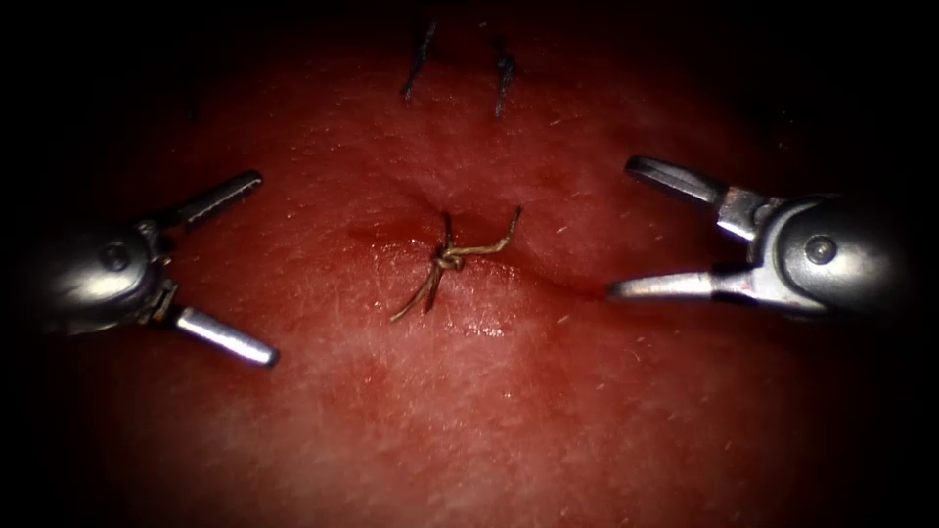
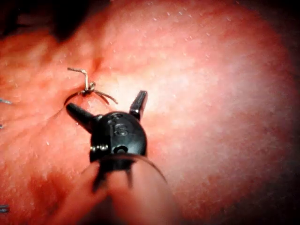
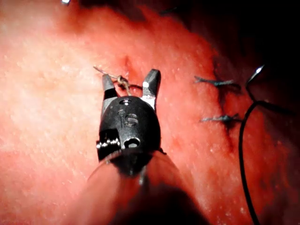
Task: Wound Closure
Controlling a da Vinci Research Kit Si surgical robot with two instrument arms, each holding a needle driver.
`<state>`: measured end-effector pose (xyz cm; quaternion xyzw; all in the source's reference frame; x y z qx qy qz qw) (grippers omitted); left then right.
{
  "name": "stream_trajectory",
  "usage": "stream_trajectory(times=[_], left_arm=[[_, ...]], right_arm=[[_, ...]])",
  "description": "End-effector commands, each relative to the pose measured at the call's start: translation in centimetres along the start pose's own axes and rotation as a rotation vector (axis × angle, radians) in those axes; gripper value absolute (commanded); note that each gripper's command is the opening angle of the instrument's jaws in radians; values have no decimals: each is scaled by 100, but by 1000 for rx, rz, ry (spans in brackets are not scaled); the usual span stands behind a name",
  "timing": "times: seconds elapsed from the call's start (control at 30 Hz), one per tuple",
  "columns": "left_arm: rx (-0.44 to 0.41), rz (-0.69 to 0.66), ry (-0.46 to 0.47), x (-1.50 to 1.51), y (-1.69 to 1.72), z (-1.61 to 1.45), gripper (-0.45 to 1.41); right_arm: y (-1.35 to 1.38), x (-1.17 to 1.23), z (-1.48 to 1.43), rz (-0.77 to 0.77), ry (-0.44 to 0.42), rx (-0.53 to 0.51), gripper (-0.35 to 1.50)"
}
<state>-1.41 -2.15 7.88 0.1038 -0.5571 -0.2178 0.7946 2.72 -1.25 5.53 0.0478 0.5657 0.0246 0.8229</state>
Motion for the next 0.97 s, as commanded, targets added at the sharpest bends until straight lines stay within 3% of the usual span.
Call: stream_trajectory(times=[0.03,0.47,0.97], left_arm=[[0,-1,-1,5,-3,6,69],[22,33,-33,-5,-9,22,74],[14,33,-51,-6,-10,30,73]], right_arm=[[3,-1,5,-1,3,-1,84],[-5,-25,-6,-11,5,12,88],[-9,-25,0,-15,4,8,86]])
